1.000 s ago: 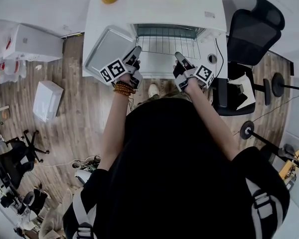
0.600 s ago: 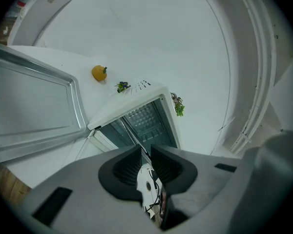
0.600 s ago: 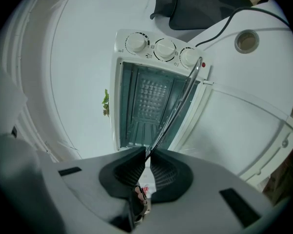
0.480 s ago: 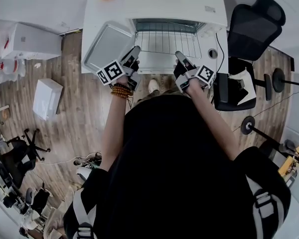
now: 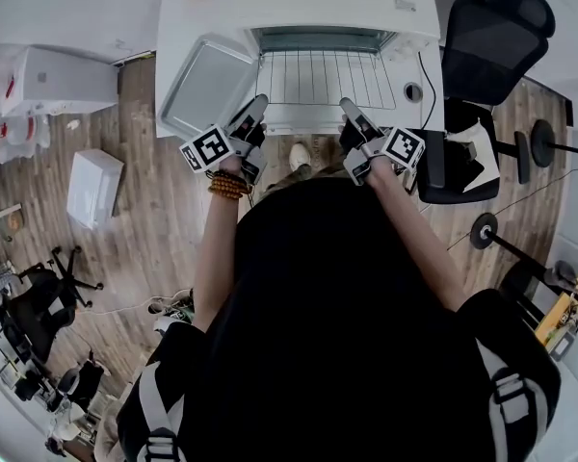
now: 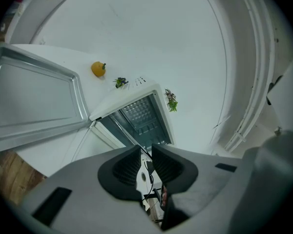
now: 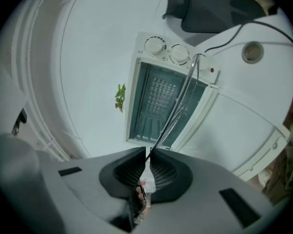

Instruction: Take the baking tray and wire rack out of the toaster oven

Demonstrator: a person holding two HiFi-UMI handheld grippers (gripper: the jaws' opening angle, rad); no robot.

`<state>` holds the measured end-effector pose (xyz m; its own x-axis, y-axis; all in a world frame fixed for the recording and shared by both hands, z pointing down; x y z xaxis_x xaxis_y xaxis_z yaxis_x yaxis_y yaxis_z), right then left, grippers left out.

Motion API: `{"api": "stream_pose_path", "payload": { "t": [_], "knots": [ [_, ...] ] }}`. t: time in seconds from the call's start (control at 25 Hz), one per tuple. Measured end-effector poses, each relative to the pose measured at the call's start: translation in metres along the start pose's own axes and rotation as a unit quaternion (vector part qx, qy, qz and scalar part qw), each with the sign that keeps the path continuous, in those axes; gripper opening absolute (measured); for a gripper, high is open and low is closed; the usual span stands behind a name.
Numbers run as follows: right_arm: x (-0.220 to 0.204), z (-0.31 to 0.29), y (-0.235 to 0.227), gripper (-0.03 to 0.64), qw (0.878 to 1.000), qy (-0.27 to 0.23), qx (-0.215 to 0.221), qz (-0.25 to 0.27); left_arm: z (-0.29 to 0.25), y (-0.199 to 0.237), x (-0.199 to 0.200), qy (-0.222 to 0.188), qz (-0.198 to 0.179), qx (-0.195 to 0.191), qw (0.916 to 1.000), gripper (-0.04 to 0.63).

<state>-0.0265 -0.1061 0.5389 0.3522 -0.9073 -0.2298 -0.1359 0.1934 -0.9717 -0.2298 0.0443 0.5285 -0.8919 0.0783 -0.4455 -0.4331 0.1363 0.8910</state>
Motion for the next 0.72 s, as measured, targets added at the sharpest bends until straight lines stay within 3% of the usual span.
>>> {"api": "stream_pose_path", "payload": {
  "t": [0.08,0.28,0.52,0.72],
  "knots": [
    [-0.005,0.003,0.010,0.046,0.999,0.025,0.012,0.038,0.011,0.005,-0.005,-0.008,0.016,0.001,0.9998,0.075],
    [-0.006,0.011,0.019,0.040,0.990,0.068,0.026,0.118,0.021,0.014,-0.015,0.009,0.011,0.013,0.9998,0.074],
    [-0.008,0.020,0.023,0.040,0.988,0.093,0.040,0.114,0.032,0.007,-0.018,0.017,0.015,-0.001,0.9997,0.073],
    [-0.014,0.027,0.021,0.040,0.985,0.116,0.062,0.108,0.046,-0.002,-0.031,0.002,0.127,-0.027,0.9915,0.055]
  ]
}}
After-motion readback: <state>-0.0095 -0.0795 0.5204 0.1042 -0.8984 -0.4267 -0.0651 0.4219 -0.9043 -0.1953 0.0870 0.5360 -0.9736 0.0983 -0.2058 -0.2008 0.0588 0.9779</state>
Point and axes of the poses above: the fingertips, and each gripper's own axes: z backward along the fingers, y to its left, x out of its top, the point moved 5 cm from there along z, backward along the fingers, and after that the axes turned 14 degrees about -y, right-handed, at the moved point
